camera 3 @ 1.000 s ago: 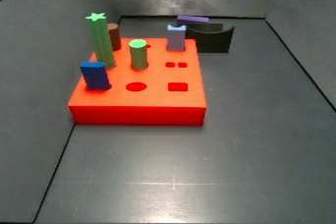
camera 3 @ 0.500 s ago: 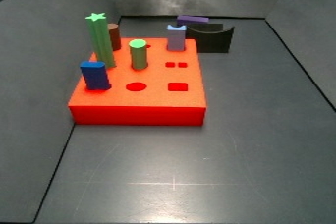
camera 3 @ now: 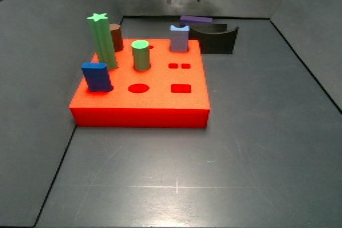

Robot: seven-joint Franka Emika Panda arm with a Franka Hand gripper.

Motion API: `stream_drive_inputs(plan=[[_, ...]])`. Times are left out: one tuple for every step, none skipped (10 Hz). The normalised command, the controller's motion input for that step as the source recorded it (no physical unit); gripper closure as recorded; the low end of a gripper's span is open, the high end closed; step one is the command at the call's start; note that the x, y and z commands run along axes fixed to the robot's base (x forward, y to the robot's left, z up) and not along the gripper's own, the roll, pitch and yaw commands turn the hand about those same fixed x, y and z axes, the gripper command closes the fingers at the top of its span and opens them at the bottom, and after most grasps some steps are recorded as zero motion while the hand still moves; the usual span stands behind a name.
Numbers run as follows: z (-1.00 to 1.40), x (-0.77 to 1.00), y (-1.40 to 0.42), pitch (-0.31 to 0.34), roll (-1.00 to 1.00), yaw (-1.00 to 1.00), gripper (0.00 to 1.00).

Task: Pick up the rectangle object. Move up. Place the rectangle object on the fixture. Regrasp the rectangle object. Move to above the board. Insert the rectangle object.
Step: Pick up the rectangle object.

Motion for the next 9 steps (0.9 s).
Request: stream_drive_inputs(plan=[[-0.45, 0.35, 0.35, -0.056, -0.07, 0.41, 0.00], [-0.53, 0.28, 0.32, -0.110, -0.13, 0.45, 0.00], [-0.59, 0.27, 0.26, -0.136, -0.18, 0.56, 0.00], [-0.59, 0.21, 0.14, -0.140, -0.19, 0.61, 0.00], [-0.51, 0.12, 0.04, -0.100, -0.20, 0.54, 0.00], [-0.40, 0.12, 0.03, -0.070, -0.17, 0.53, 0.00], [-0.34, 0.17, 0.03, -0.034, -0.12, 0.51, 0.00], [-0.33, 0.15, 0.00, -0.027, -0.14, 0.45, 0.00], [-0.30, 0.15, 0.00, -0.020, -0.16, 0.41, 0.00]])
